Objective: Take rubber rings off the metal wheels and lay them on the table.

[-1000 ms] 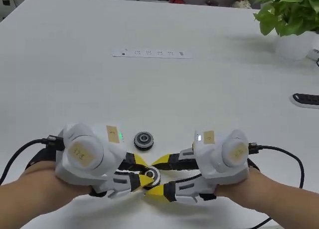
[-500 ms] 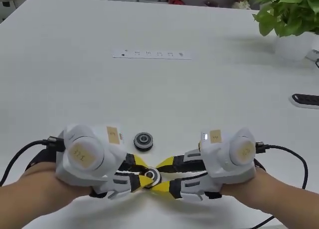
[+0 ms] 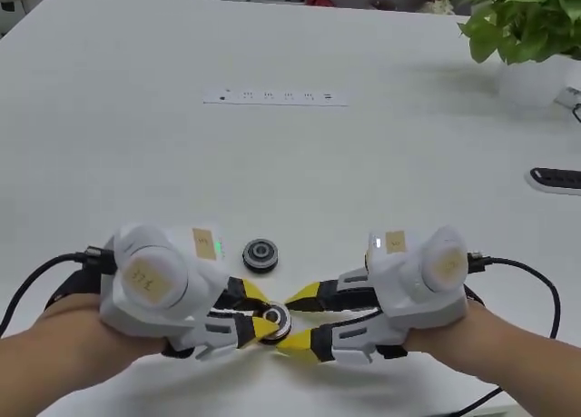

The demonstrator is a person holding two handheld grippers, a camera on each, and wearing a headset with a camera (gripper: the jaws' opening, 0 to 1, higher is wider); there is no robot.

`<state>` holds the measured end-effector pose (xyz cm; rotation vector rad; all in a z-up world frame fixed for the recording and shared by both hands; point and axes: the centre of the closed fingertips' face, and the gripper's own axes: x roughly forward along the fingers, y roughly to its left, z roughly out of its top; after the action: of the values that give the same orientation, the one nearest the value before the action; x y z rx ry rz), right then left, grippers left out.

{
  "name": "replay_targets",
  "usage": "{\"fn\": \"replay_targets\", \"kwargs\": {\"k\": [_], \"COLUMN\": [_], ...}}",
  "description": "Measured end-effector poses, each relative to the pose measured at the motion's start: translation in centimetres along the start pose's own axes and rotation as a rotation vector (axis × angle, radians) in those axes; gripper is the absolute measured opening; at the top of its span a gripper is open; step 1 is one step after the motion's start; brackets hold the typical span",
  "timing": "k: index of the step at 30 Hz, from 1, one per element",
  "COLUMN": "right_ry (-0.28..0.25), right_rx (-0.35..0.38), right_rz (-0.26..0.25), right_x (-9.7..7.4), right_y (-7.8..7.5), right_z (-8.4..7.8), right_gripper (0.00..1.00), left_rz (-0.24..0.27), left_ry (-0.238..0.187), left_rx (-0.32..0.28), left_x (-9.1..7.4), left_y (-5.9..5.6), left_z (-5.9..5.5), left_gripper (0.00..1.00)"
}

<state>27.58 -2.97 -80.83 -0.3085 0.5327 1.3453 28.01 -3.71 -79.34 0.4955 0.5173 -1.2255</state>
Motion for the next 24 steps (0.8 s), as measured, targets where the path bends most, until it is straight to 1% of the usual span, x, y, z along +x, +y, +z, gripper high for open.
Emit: {"fn": "replay_targets", "kwargs": {"k": [4, 8, 16, 24], "right_ry": [-0.013, -0.011, -0.021, -0.009], "right_rx": [-0.016, -0.029, -0.003, 0.015], "right_rz": [-0.006, 0.0, 0.003, 0.006], "right_x": [0.3, 0.4, -0.2, -0.7], "right_y": [-0.2, -0.2, -0.2, -0.3], "right_z": [0.5, 0.6, 0.5, -0.1], "right_gripper": [0.29, 0.26, 0.23, 0.17], "left_rz": [0.0, 0.001, 0.002, 0.004], "left_ry": [0.0, 0.001, 0.002, 0.002], "left_rx": [0.0, 0.0, -0.001, -0.002], "left_x": [0.0, 0.0, 0.0, 0.0], "left_y": [0.0, 0.0, 0.0, 0.0], "left_z": [0.0, 0.0, 0.0, 0.0], "left_gripper": [0.14, 0.14, 0.14, 0.14]}}
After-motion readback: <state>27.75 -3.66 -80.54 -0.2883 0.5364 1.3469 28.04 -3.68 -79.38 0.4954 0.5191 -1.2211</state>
